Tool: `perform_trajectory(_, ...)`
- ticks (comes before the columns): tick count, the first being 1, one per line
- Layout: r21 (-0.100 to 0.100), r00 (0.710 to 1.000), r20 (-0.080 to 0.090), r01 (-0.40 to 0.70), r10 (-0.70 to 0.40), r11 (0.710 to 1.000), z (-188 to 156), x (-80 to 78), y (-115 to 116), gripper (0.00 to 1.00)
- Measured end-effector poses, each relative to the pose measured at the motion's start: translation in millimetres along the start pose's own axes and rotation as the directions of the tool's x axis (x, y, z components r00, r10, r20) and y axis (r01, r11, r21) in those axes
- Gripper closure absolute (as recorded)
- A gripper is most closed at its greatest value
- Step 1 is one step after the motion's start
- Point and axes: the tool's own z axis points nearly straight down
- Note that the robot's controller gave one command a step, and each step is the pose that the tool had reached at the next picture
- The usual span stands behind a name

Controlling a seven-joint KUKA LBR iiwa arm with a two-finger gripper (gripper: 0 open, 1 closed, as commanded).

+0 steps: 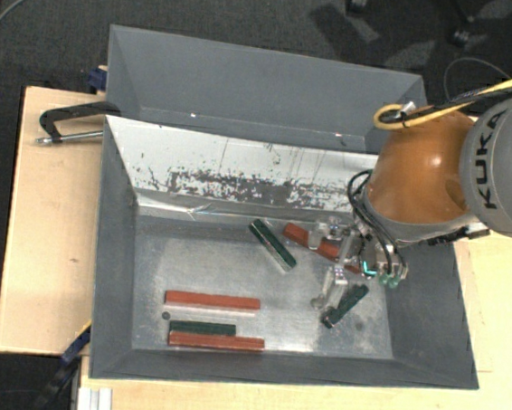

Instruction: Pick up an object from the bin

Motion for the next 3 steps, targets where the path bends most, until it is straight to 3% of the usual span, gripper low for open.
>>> perform_trajectory(1,-0.002,1.0,0.014,0.009,-0.009,1.0,72,-61.3,27,0.0)
perform_trajectory(2,-0.004,0.975,0.011,-0.223,0.223,0.975,73,-44.3,18,0.0)
perform_trajectory(3,-0.009,0.973,0.051,-0.225,0.225,0.974,63,-54.2,16,1.0)
